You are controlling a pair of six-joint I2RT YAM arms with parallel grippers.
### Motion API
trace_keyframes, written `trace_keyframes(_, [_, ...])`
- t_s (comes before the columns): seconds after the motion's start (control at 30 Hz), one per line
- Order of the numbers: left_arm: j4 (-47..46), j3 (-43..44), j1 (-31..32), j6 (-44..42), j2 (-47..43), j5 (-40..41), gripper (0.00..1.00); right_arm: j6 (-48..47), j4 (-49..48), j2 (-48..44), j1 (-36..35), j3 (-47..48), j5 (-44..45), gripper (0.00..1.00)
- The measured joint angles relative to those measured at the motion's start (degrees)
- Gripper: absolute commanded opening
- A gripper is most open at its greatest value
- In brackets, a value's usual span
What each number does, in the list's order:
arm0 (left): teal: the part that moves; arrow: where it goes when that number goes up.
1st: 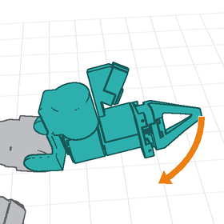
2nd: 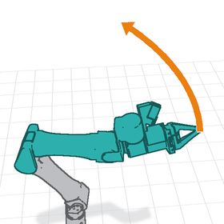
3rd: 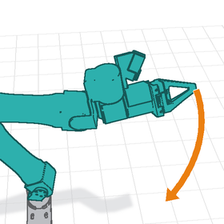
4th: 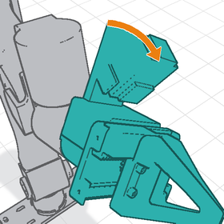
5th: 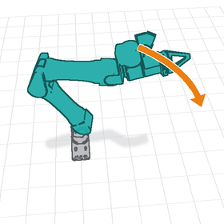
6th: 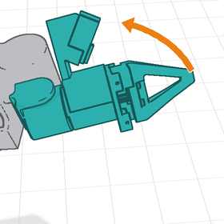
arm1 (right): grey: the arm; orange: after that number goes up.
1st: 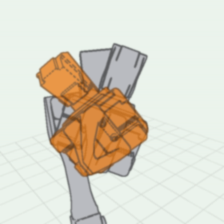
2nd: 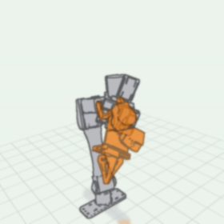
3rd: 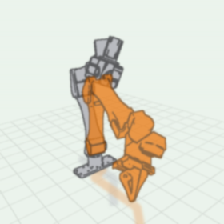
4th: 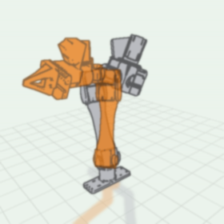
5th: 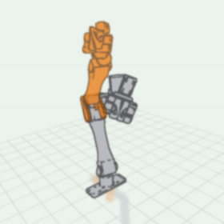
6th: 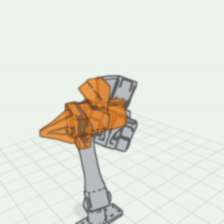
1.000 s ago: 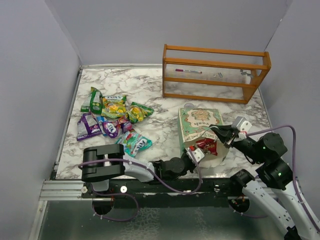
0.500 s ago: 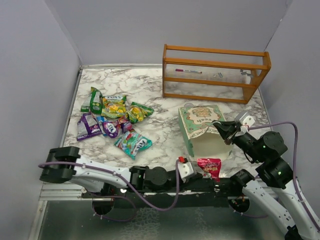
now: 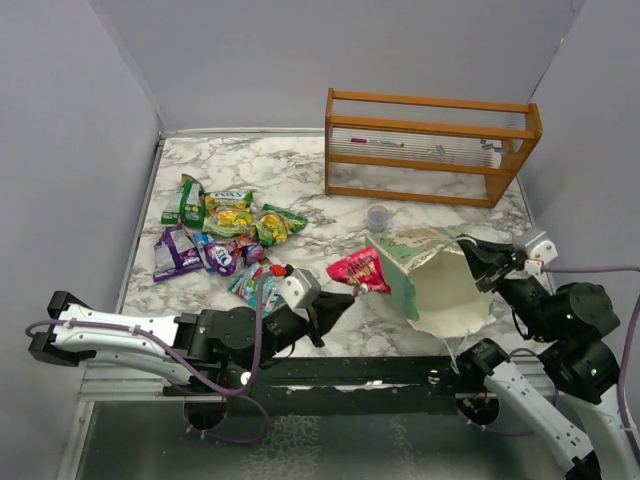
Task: Take the snacks out of the paper bag
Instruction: Adjust the paper bag at the center of the board.
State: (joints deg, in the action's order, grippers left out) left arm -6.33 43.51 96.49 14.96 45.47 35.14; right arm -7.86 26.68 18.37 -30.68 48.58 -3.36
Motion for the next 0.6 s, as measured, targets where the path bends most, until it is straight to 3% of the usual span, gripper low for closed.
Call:
trace_keyframes(0.13, [9.7,6.3,-0.3,2.1,3.7,14.3,0.0,-0.9,1.2,-2.2,0.0,1.9,1.0,0.02])
trace_keyframes(0.23, [14.9,8.5,-2.4,4.5,6.8,19.4,0.0,-1.7,2.4,-2.3,0.0,3.7,0.7,0.02])
trace_keyframes(0.43, [16.8,3.4,-17.8,8.2,8.0,13.1,0.0,-3.1,3.3,-0.1,0.0,8.2,2.6,0.02])
trace_keyframes(0.6, [16.8,1.3,-28.7,11.1,10.8,3.8,0.0,-2.8,2.8,7.4,0.0,8.1,11.8,0.02])
